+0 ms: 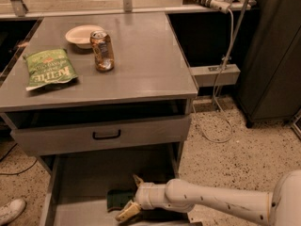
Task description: Pick sponge from middle drawer and place on counter
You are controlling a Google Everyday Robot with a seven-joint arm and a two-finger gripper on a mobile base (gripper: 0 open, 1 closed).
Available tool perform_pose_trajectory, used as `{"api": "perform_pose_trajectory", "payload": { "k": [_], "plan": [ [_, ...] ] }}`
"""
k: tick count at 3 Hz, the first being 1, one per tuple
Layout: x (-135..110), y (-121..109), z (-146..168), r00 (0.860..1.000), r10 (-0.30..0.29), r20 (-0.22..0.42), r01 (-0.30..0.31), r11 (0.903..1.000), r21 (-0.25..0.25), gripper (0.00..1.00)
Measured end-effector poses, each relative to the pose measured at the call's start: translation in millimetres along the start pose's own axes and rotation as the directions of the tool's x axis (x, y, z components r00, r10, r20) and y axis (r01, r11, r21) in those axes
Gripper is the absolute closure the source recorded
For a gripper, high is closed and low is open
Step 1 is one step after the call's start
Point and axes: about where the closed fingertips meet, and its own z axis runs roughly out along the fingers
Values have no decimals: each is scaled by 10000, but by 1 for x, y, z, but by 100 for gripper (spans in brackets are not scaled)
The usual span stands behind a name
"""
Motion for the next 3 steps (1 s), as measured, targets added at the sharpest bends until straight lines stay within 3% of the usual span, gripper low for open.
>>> {"api": "perform_pose_trajectory", "payload": {
  "k": [3],
  "plan": [
    [0,0,0,10000,0,0,0,10000,-2,66]
  ]
}}
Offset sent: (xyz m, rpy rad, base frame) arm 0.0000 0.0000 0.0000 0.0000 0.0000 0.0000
